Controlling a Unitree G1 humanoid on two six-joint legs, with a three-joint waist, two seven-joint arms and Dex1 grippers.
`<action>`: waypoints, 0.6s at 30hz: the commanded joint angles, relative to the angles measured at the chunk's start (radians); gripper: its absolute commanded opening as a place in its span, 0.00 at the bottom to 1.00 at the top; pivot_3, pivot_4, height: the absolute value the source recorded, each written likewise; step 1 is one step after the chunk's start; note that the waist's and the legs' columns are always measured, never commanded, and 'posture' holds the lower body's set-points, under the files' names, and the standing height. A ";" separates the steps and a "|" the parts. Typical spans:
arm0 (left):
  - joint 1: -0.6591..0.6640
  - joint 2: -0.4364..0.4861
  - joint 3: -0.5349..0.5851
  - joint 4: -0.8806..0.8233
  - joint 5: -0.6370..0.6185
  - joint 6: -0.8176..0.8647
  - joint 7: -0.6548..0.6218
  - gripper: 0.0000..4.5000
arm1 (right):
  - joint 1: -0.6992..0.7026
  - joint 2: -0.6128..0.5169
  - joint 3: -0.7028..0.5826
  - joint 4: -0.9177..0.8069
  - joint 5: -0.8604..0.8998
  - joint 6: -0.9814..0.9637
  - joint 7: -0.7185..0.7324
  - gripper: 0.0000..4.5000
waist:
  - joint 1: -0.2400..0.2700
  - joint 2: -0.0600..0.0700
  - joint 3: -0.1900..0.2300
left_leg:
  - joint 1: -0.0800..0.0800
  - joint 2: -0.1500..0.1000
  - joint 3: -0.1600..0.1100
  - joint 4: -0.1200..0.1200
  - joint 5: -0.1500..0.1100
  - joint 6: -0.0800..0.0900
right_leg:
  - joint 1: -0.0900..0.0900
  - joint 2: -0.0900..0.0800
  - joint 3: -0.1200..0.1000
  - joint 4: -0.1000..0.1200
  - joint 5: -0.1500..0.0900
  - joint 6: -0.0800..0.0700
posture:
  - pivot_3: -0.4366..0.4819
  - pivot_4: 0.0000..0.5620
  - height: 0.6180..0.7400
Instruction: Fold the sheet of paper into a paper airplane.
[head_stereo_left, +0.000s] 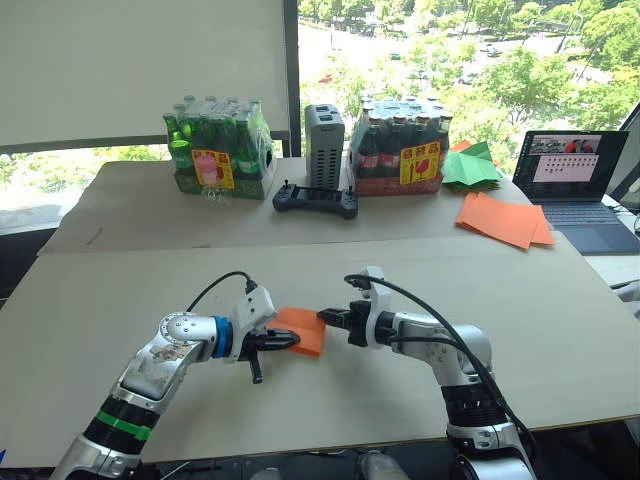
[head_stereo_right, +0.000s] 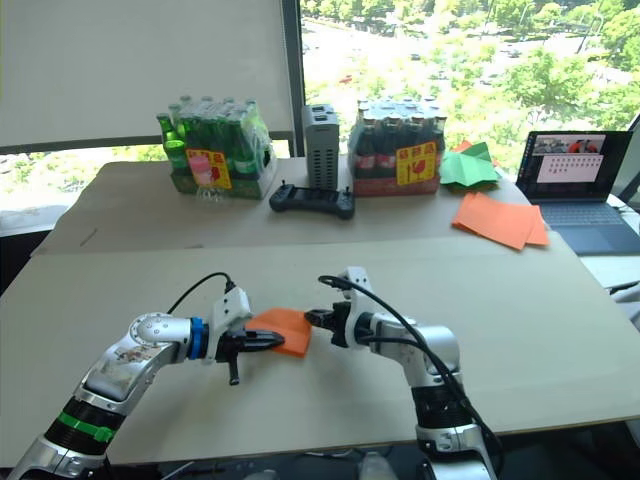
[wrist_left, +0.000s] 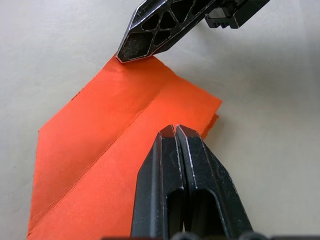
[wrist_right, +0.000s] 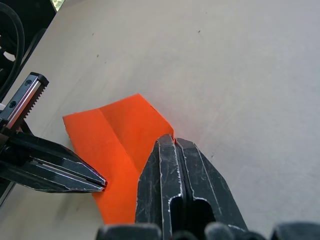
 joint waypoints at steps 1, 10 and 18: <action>-0.002 0.013 0.002 -0.031 -0.006 0.008 -0.003 0.01 | 0.009 -0.020 0.030 -0.055 0.010 -0.045 0.022 0.01 | 0.000 0.000 0.000 | 0.000 0.000 0.000 0.000 0.000 0.000 | 0.000 0.000 0.000 0.000 0.000 0.000 | 0.48 0.27 0.86; 0.006 0.021 -0.001 -0.025 -0.003 0.004 -0.007 0.01 | 0.069 -0.118 0.204 -0.223 -0.091 -0.297 0.074 0.01 | -0.001 0.000 0.000 | 0.000 0.000 0.000 0.000 0.000 0.000 | 0.000 0.000 0.000 0.000 0.000 0.000 | 0.48 0.27 0.86; 0.014 0.034 0.004 -0.026 -0.008 0.011 -0.011 0.01 | 0.133 -0.191 0.344 -0.261 -0.246 -0.560 0.103 0.01 | 0.000 0.000 0.000 | 0.000 0.000 0.000 0.000 0.000 0.000 | 0.000 0.000 0.000 -0.001 0.000 0.000 | 0.48 0.27 0.86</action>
